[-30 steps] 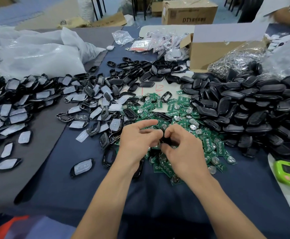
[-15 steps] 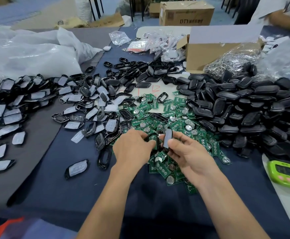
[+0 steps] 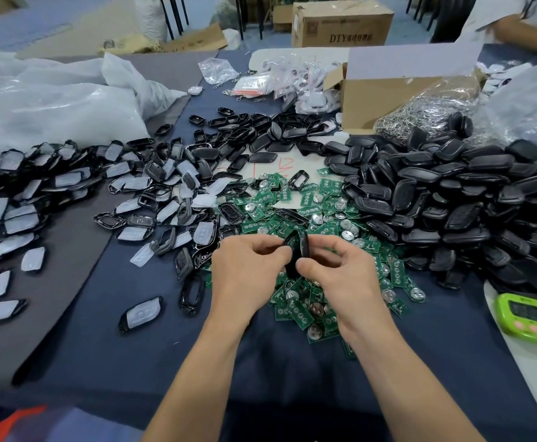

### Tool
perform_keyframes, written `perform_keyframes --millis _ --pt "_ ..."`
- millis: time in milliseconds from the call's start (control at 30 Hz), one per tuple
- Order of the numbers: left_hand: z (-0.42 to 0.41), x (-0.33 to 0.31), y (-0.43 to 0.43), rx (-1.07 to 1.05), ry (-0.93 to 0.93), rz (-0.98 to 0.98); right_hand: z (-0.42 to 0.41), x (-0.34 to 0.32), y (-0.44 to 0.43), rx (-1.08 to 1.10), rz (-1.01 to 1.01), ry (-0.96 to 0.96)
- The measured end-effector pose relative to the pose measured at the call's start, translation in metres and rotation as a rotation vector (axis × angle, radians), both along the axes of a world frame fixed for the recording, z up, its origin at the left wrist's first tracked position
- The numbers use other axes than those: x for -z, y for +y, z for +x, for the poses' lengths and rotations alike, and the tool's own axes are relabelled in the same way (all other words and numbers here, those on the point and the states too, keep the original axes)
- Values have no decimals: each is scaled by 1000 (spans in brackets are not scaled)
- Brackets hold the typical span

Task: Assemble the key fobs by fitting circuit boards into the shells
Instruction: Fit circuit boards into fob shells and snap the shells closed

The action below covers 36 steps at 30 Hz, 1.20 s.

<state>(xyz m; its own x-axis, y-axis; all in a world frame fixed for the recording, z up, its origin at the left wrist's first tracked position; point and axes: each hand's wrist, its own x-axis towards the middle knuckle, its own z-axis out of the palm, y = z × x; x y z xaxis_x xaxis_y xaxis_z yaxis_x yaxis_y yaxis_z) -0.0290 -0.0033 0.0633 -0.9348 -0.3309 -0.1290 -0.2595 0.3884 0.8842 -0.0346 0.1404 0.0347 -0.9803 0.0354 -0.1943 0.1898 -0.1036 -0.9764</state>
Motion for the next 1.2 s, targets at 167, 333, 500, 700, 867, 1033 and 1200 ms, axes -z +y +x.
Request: perform_keyframes --millis 167,333,500,700,867,1033,1200 --pt "1 -1 4 17 51 124 3 -2 -1 4 118 66" --pt "2 5 1 16 51 232 5 -4 -1 25 186 88" --pt "2 6 -4 78 52 312 6 -10 0 22 264 152" --pt "1 4 -17 228 53 460 5 -13 6 -48 305 168" --pt "0 7 -24 310 99 483 2 -20 13 -142 442 159" --pt "5 15 -19 273 158 496 -2 -26 12 -203 549 174" --pt "6 17 -22 213 175 519 -4 -31 12 -248 530 188"
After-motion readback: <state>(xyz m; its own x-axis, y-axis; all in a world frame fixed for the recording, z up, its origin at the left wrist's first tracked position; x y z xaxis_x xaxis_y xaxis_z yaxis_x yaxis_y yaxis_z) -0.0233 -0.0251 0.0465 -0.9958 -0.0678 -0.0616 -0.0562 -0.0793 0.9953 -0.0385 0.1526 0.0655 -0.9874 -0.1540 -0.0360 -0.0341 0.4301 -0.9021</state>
